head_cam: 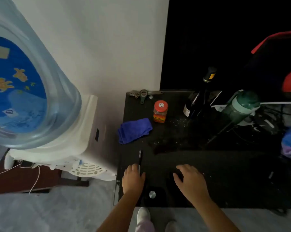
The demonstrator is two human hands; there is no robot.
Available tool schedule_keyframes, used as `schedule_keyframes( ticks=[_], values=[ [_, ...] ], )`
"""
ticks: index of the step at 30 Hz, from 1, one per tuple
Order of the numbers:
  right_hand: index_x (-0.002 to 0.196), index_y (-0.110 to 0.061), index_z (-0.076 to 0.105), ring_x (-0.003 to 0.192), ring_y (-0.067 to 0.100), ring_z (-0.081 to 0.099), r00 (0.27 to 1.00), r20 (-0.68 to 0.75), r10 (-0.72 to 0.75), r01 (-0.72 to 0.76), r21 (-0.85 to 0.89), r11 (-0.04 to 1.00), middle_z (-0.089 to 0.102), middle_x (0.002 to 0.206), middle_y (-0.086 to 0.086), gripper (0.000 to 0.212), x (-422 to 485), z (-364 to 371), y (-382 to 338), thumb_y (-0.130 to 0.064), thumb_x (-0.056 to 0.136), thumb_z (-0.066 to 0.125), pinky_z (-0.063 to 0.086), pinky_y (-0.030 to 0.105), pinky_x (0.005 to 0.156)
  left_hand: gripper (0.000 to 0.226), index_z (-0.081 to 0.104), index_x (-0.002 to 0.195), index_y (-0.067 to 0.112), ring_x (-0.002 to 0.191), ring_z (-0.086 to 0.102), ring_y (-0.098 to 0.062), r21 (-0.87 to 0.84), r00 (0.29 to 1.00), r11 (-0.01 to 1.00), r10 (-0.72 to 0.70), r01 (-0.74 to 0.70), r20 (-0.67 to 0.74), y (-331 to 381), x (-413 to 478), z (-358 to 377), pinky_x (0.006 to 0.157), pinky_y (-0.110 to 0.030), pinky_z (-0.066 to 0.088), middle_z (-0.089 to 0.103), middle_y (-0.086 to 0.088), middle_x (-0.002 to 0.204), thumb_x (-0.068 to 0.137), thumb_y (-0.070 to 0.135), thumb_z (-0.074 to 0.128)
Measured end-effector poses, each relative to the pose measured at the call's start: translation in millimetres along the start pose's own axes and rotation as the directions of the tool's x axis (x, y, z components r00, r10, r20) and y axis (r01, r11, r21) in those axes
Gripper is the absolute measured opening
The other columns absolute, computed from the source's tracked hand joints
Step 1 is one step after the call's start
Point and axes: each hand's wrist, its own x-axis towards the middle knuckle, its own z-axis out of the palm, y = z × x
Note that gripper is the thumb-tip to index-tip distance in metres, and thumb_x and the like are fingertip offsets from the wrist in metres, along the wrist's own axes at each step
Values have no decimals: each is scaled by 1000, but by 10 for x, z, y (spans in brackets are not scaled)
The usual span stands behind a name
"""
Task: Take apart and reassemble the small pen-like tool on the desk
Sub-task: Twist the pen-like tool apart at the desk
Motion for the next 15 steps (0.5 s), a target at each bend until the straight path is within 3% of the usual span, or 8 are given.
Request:
schedule_keyframes(
  ticks=[9, 12, 15],
  values=[
    [124, -25, 48, 114, 7, 50, 997, -12, 76, -75, 70, 995, 56, 123, -7, 37, -86, 239, -70, -39, 90, 42, 45, 22, 93, 26, 47, 114, 8, 112, 51, -32, 39, 1000, 999, -5, 5, 16, -42, 211, 55, 88, -42, 46, 51, -14, 122, 90, 16, 42],
    [125, -26, 46, 115, 6, 49, 996, -5, 94, -93, 76, 993, 55, 126, -8, 38, -147, 236, -135, -39, 90, 43, 44, 22, 94, 24, 52, 109, 6, 108, 53, -34, -69, 999, 998, -13, 15, 36, -79, 175, 3, 87, -43, 46, 52, -17, 119, 87, 10, 42],
    [126, -26, 46, 116, 6, 48, 994, -20, 111, -109, 91, 990, 54, 126, -8, 38, -206, 180, -196, -39, 90, 44, 43, 21, 94, 19, 58, 100, 8, 95, 58, -31, -221, 999, 975, 25, -17, 35, -86, 46, -127, 78, -36, 47, 57, -16, 110, 86, 11, 46]
  ],
)
